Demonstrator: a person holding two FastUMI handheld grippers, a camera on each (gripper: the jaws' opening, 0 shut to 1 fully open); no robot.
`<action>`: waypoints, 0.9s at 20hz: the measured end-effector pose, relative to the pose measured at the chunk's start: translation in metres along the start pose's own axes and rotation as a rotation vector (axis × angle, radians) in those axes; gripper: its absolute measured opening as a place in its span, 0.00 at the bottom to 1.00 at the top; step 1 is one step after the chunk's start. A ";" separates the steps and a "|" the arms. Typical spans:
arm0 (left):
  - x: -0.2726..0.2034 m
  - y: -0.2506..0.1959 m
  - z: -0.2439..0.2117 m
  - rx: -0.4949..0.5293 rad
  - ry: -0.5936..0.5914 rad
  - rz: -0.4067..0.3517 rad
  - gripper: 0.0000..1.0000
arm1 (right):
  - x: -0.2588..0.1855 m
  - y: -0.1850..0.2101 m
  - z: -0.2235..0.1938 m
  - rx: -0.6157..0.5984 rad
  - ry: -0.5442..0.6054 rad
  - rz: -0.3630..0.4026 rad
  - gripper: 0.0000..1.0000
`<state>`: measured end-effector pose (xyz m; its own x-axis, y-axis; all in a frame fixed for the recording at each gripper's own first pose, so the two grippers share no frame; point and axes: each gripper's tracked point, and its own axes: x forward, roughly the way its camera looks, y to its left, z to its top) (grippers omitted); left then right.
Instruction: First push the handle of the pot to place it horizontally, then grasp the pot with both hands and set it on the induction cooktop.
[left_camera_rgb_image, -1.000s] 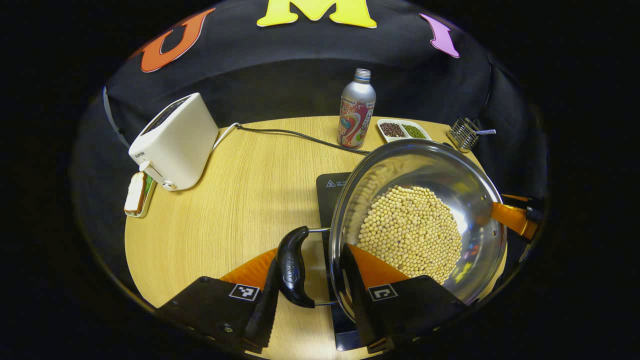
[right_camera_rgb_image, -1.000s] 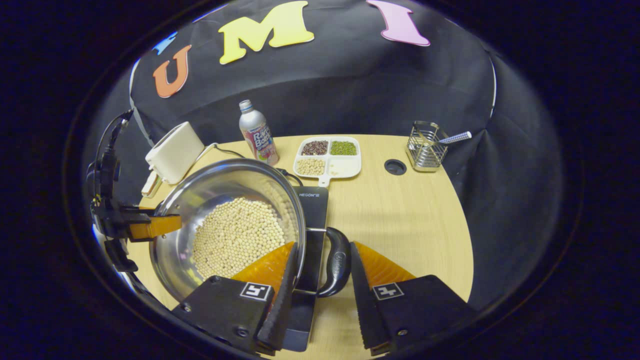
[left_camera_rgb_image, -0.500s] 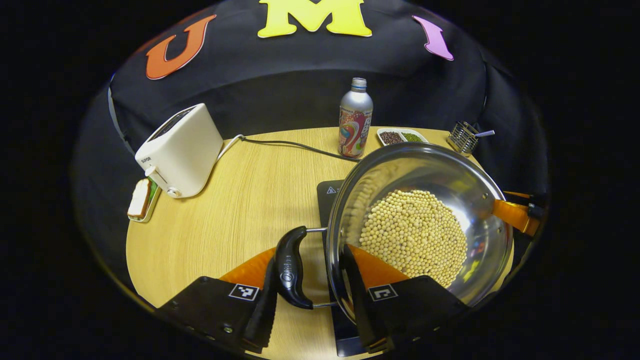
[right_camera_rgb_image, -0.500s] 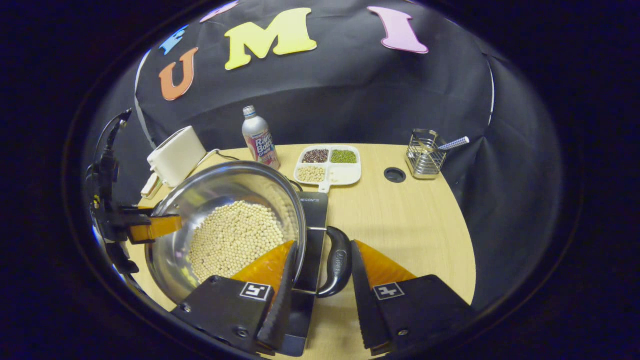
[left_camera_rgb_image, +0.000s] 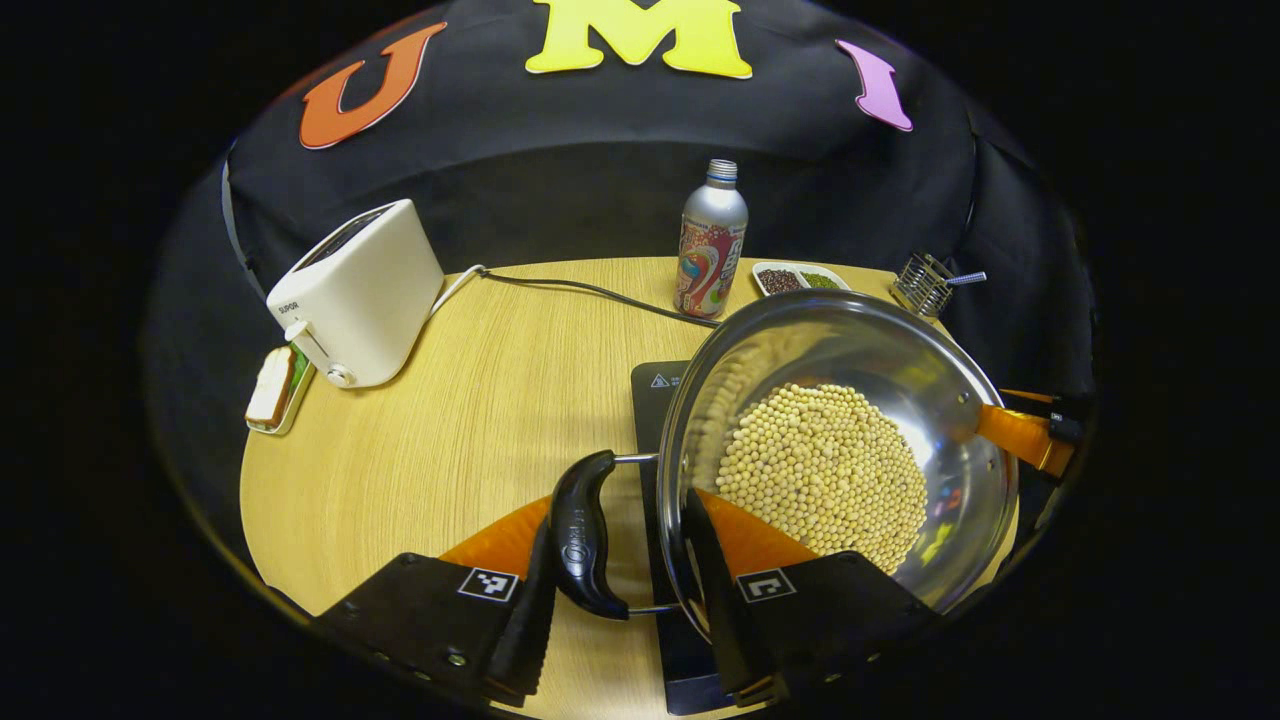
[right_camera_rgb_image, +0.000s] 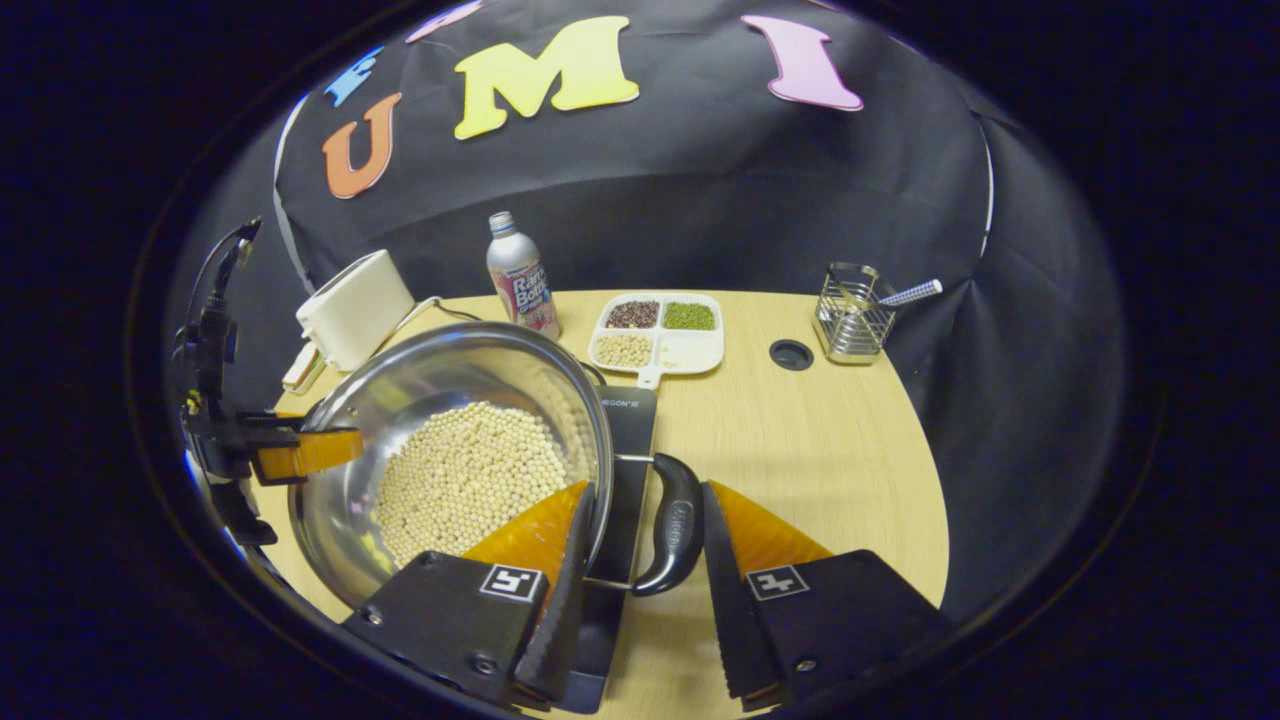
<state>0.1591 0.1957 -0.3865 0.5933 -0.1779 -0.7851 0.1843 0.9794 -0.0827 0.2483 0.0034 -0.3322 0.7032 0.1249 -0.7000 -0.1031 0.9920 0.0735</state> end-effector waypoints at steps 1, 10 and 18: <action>0.000 0.000 0.000 -0.007 -0.002 -0.004 0.64 | 0.001 0.000 -0.001 0.002 -0.002 0.001 0.58; 0.002 0.007 -0.011 -0.088 0.006 -0.013 0.72 | -0.009 -0.006 0.003 0.055 -0.063 0.013 0.80; -0.050 0.020 0.015 -0.034 -0.183 0.057 0.99 | -0.051 -0.001 0.018 0.001 -0.146 -0.062 0.82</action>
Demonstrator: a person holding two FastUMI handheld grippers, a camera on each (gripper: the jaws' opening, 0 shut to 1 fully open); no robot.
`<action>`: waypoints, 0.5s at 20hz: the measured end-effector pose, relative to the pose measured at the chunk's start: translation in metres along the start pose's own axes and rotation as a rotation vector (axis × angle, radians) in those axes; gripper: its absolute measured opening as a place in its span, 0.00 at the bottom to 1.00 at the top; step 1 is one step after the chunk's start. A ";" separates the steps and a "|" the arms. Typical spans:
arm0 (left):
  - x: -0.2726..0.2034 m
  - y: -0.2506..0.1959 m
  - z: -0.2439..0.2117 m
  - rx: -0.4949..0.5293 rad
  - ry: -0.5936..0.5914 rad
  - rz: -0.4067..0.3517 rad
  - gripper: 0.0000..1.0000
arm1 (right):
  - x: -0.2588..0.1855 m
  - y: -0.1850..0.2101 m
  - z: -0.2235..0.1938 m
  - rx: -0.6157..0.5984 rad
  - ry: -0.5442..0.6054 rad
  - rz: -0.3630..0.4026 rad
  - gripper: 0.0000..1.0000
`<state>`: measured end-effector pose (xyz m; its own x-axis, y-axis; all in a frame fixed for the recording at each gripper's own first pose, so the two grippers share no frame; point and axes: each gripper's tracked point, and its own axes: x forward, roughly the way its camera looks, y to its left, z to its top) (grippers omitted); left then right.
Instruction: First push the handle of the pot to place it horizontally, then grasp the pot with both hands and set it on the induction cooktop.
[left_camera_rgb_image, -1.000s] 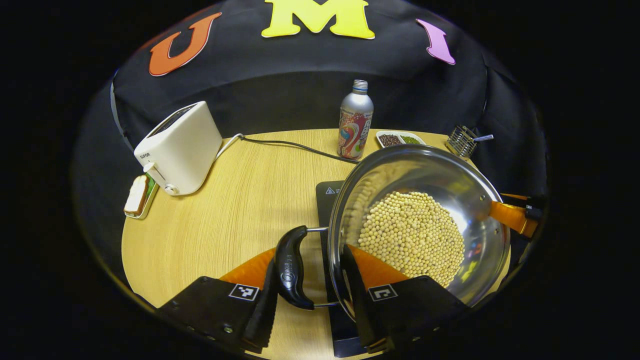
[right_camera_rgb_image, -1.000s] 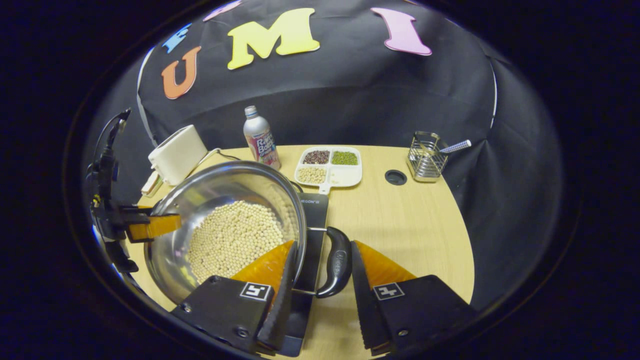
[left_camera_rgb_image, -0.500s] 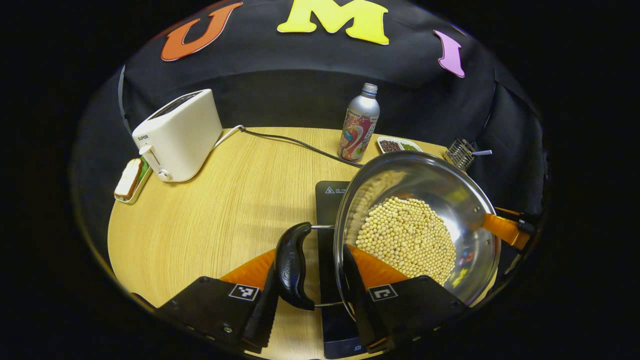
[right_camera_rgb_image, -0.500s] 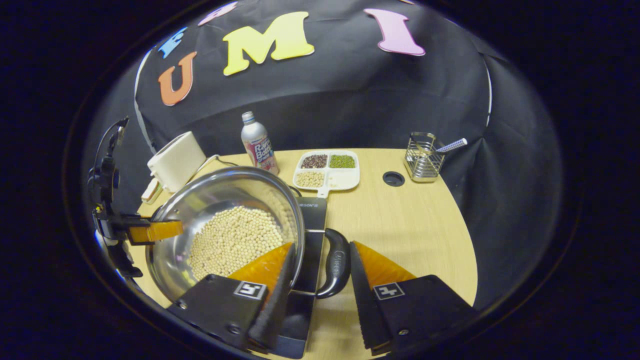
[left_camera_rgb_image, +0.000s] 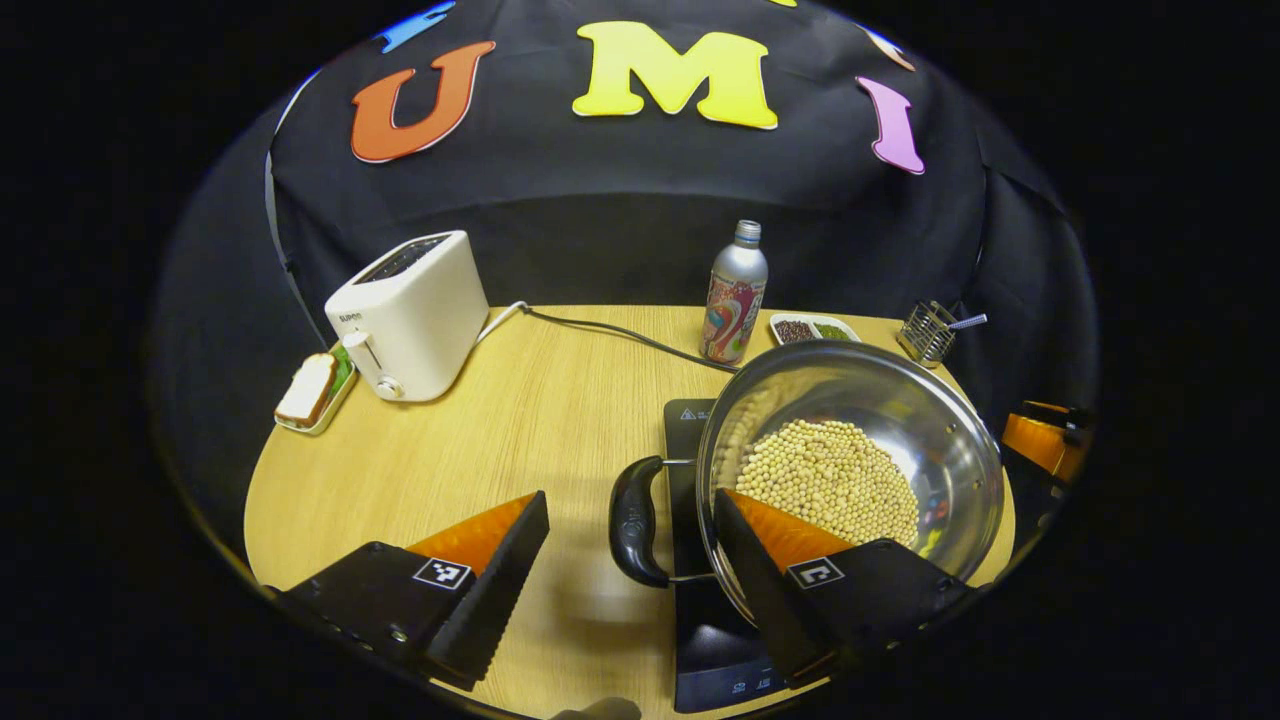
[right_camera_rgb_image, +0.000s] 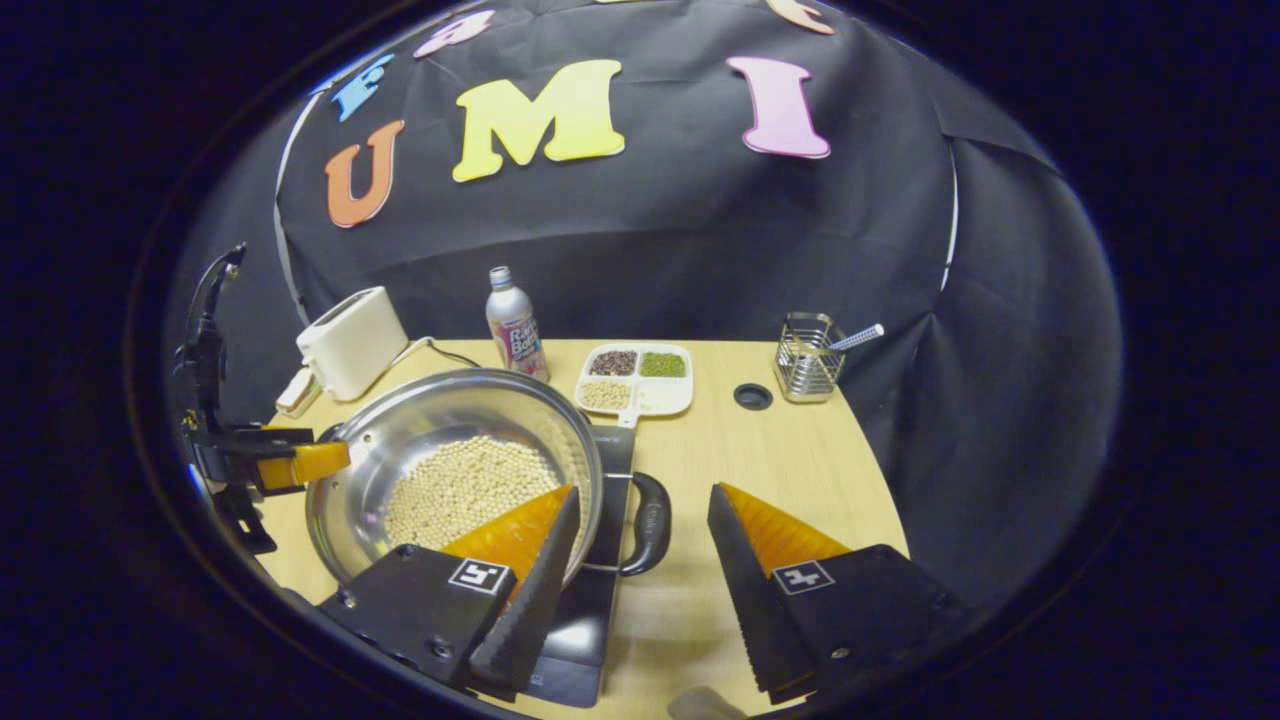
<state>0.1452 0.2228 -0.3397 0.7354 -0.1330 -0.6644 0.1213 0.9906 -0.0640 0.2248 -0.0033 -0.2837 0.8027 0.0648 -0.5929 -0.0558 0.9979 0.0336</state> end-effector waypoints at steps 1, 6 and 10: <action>-0.005 0.000 0.001 0.010 -0.003 -0.008 0.99 | -0.005 0.004 0.003 0.002 -0.012 0.001 0.82; -0.030 0.013 0.012 0.052 -0.036 0.001 0.99 | -0.026 0.020 0.017 -0.030 -0.058 -0.014 0.81; -0.056 0.026 0.028 0.070 -0.083 0.007 0.98 | -0.049 0.034 0.034 -0.064 -0.114 -0.019 0.81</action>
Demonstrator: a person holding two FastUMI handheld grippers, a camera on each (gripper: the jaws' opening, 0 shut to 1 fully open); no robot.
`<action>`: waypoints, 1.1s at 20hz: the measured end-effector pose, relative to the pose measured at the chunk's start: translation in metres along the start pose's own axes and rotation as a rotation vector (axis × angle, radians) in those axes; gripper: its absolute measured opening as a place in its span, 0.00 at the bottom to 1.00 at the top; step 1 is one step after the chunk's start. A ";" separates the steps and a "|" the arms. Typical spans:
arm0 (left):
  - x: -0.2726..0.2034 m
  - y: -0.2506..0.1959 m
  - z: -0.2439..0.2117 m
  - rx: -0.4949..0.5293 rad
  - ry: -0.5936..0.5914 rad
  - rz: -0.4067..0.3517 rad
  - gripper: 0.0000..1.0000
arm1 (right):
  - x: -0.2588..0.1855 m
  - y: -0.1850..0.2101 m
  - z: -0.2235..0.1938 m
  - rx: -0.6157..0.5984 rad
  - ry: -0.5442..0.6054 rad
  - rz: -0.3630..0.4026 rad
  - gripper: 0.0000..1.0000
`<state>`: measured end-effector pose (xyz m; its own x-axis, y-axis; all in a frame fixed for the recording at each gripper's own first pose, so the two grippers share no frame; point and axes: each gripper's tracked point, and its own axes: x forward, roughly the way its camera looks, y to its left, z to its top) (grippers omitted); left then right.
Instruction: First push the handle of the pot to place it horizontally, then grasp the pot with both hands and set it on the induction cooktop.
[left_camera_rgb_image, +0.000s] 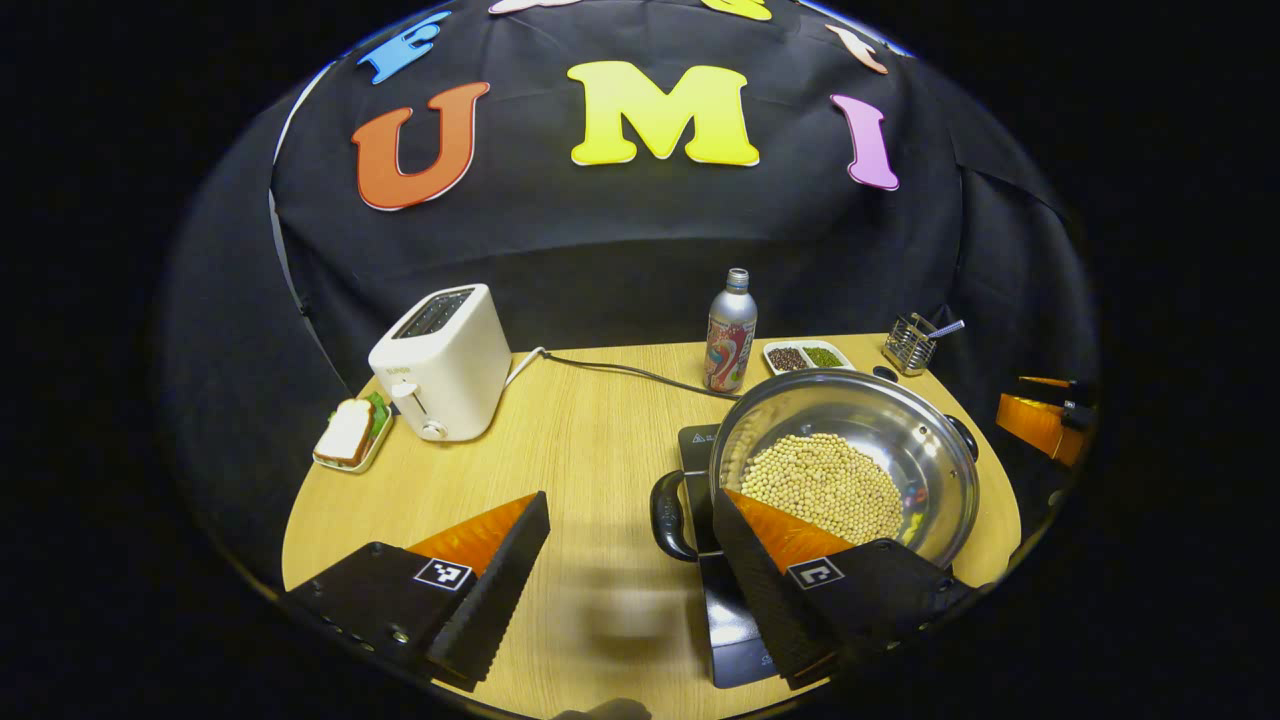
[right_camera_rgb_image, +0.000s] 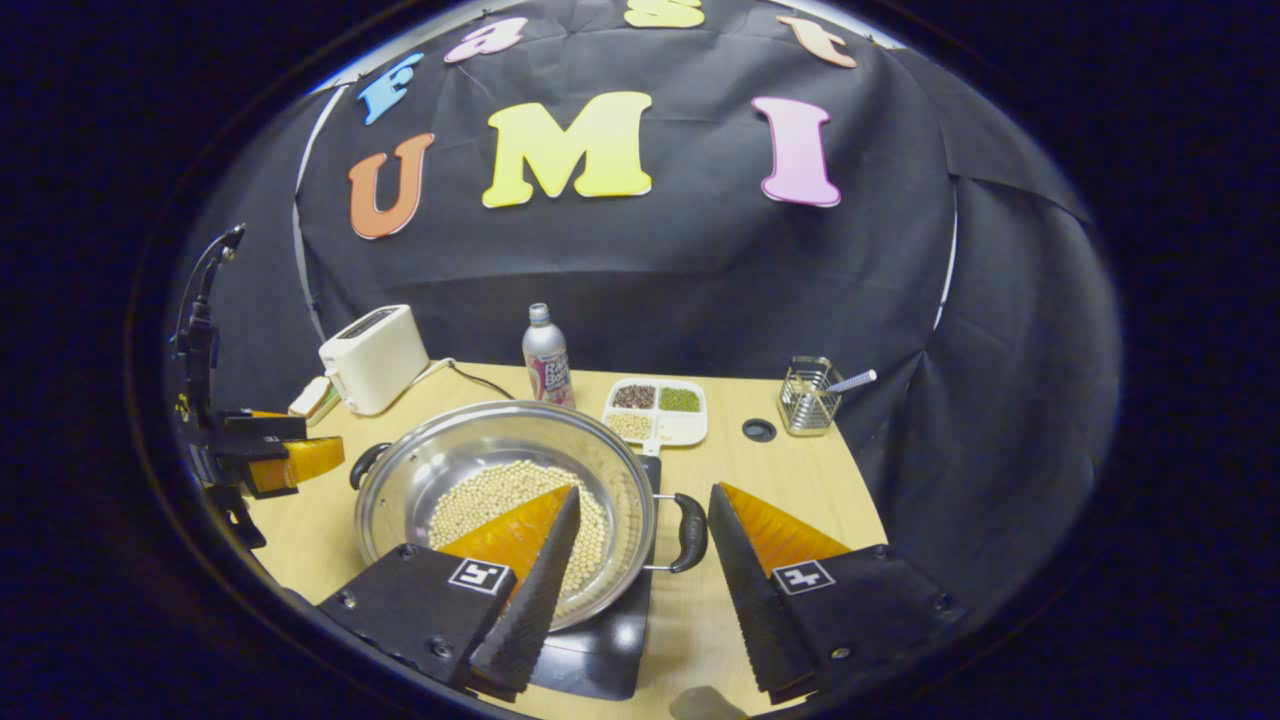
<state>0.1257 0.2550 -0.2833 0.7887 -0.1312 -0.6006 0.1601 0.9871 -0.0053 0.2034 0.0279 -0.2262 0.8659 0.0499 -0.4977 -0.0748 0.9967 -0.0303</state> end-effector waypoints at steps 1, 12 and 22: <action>-0.008 0.003 0.007 -0.002 -0.018 -0.001 0.98 | -0.007 0.004 0.005 -0.013 -0.015 0.000 0.82; -0.126 0.034 0.124 0.003 -0.321 -0.033 0.98 | -0.117 0.059 0.131 0.021 -0.290 0.064 0.94; -0.238 0.079 0.203 -0.021 -0.570 0.013 0.98 | -0.226 0.073 0.208 0.045 -0.530 0.087 1.00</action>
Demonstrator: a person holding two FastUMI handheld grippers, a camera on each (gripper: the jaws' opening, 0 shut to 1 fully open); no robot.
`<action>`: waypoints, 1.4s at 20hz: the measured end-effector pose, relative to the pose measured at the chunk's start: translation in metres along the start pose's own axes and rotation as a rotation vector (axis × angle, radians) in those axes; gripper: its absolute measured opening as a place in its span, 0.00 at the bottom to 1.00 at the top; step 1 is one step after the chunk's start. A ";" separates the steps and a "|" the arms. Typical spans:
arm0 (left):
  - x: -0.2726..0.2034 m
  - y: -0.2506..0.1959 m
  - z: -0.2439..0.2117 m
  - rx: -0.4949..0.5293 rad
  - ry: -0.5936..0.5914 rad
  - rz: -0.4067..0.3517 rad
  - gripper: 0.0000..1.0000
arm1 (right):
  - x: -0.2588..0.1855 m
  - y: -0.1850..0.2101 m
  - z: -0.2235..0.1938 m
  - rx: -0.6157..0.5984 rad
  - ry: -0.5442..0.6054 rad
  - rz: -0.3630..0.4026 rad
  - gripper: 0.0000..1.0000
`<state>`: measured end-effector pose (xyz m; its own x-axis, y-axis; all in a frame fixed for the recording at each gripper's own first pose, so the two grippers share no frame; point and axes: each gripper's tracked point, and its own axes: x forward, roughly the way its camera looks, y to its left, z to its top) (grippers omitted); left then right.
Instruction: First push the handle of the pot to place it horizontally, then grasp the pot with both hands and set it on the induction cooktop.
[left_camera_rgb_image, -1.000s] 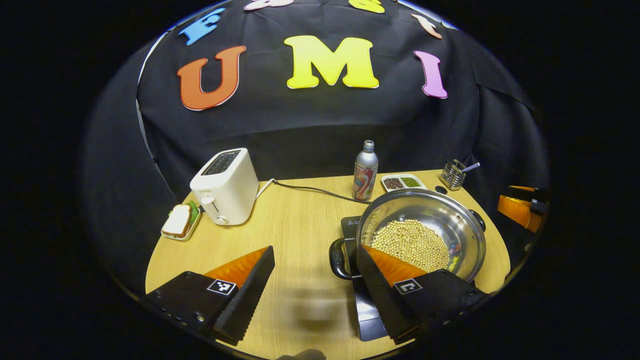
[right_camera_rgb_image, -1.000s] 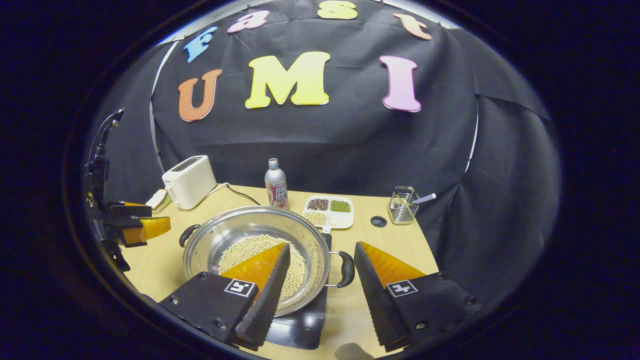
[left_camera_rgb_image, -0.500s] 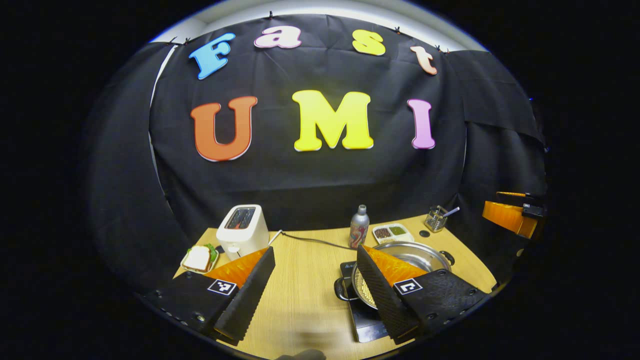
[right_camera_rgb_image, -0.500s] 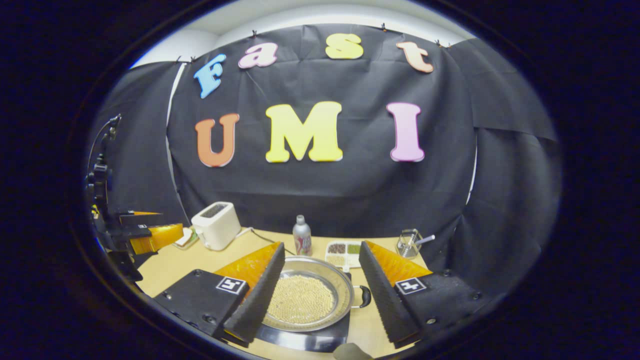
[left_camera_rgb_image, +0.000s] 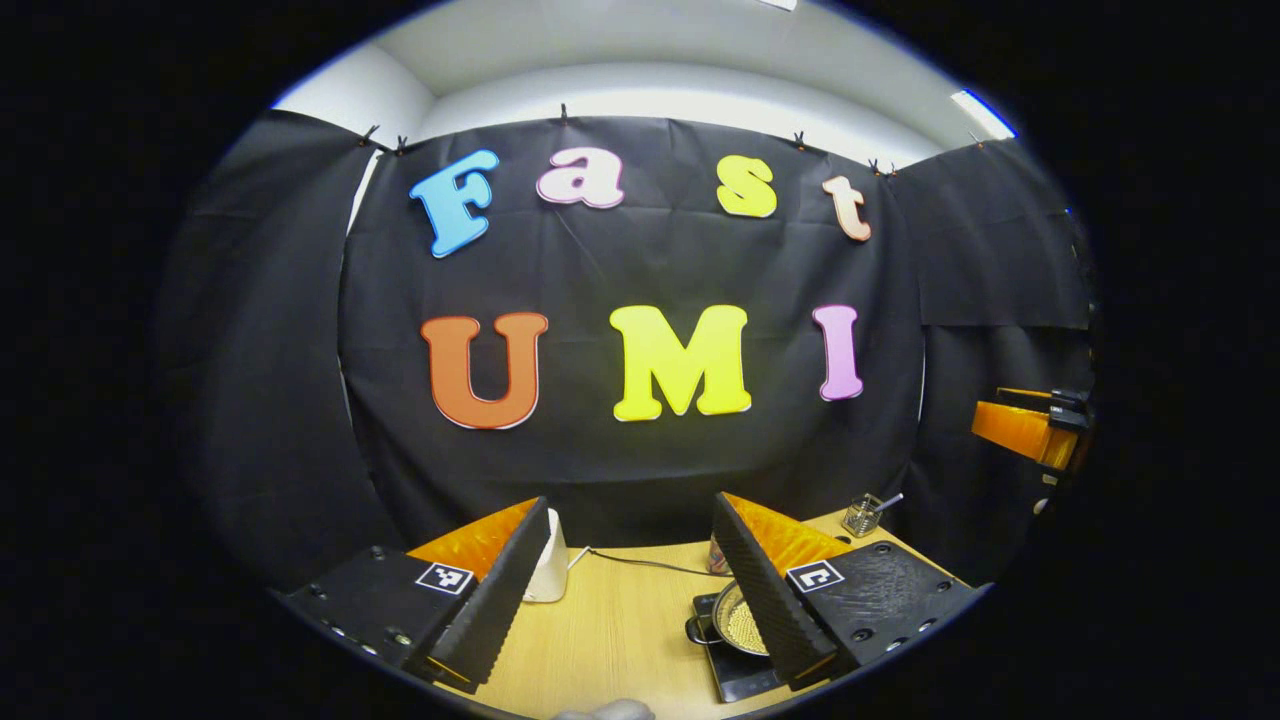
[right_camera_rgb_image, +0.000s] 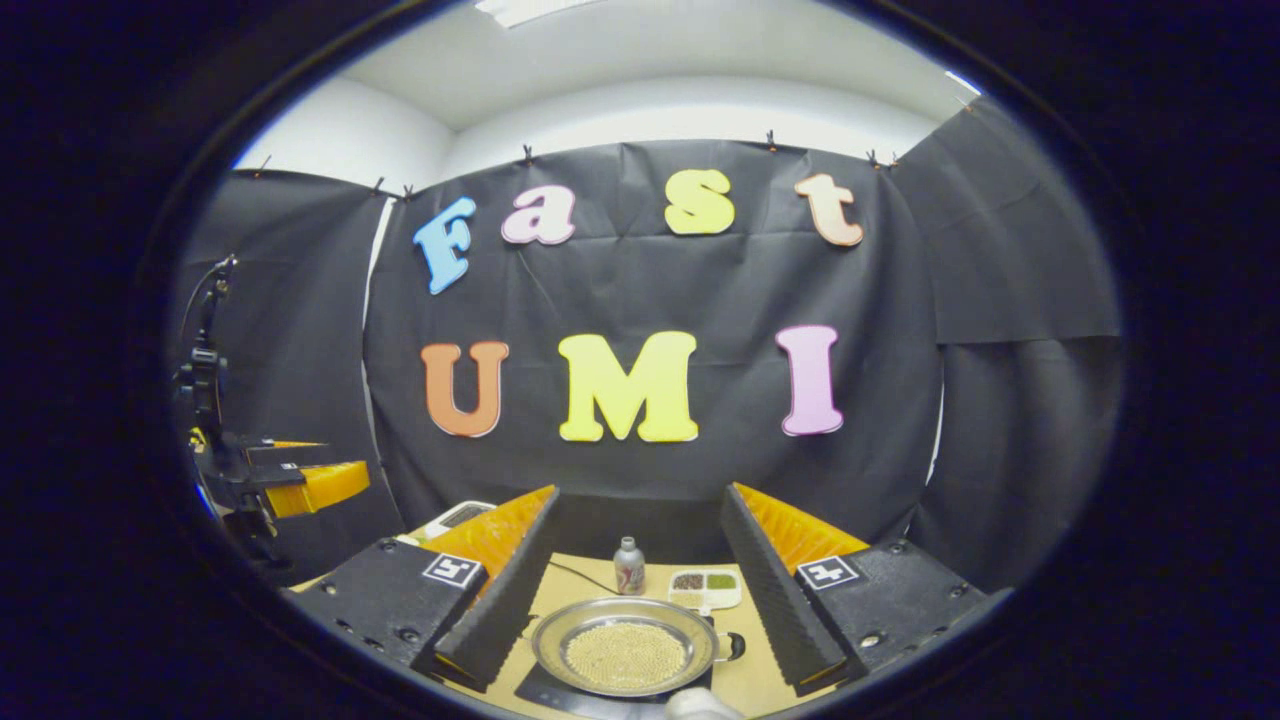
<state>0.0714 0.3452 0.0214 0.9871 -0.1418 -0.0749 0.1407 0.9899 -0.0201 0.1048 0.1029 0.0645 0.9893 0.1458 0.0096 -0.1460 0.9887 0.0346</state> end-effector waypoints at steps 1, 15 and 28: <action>-0.005 0.003 0.008 -0.001 -0.022 0.008 0.98 | -0.004 -0.002 0.006 0.003 -0.010 -0.006 1.00; -0.071 0.013 0.000 0.022 -0.070 0.085 0.98 | -0.054 -0.042 0.005 0.023 -0.043 -0.103 0.99; -0.064 0.001 0.004 -0.010 -0.071 0.047 0.97 | -0.057 -0.032 0.007 -0.034 -0.046 -0.091 1.00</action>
<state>0.0086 0.3550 0.0298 0.9956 -0.0939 -0.0053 0.0937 0.9952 -0.0279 0.0532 0.0625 0.0701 0.9971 0.0540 0.0542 -0.0543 0.9985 0.0033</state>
